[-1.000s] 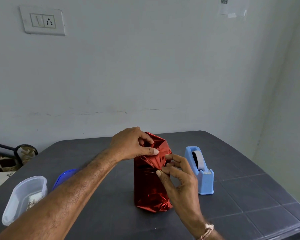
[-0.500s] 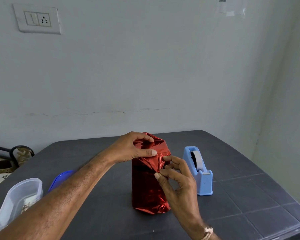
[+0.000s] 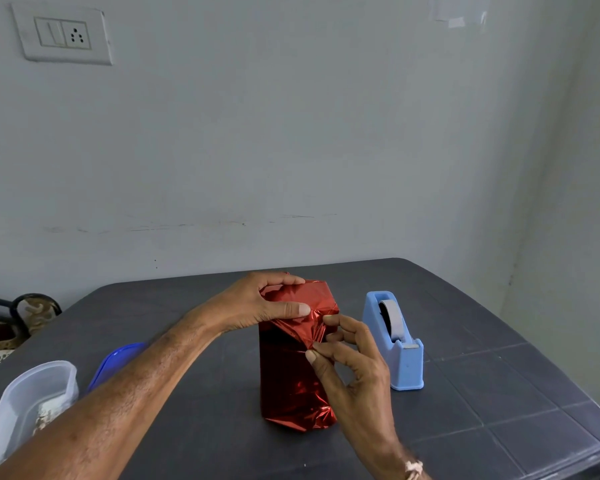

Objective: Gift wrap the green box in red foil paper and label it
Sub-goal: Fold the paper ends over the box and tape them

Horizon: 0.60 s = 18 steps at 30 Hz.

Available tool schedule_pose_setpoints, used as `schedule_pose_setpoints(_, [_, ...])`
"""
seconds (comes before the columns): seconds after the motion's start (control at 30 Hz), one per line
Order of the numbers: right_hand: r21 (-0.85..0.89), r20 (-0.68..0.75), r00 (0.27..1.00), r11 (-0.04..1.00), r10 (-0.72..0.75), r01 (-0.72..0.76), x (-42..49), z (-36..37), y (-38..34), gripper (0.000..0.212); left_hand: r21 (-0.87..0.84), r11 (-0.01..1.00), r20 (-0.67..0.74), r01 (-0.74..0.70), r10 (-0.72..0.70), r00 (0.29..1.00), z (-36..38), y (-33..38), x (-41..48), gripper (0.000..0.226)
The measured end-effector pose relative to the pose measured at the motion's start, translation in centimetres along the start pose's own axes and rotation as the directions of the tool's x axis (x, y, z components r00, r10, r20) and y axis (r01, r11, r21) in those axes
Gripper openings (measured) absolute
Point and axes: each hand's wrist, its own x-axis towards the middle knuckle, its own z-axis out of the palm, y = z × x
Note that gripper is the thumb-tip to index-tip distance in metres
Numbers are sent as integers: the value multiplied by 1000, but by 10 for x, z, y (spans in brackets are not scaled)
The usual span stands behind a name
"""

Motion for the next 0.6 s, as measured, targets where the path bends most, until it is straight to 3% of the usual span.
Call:
schedule_pose_setpoints(0.23, [-21, -10, 1000, 1000, 11, -11, -1, 4, 9, 14, 11, 1000, -10, 5, -5, 1000, 1, -3, 4, 75])
schedule_pose_setpoints(0.47, [11, -20, 999, 999, 44, -44, 2, -19, -3, 38, -30, 1000, -6, 5, -5, 1000, 3, -6, 4, 67])
schedule_pose_setpoints(0.6, [-248, -138, 965, 936, 222, -250, 29, -66, 34, 30, -46, 999, -5, 9, -9, 1000, 3, -11, 6, 74])
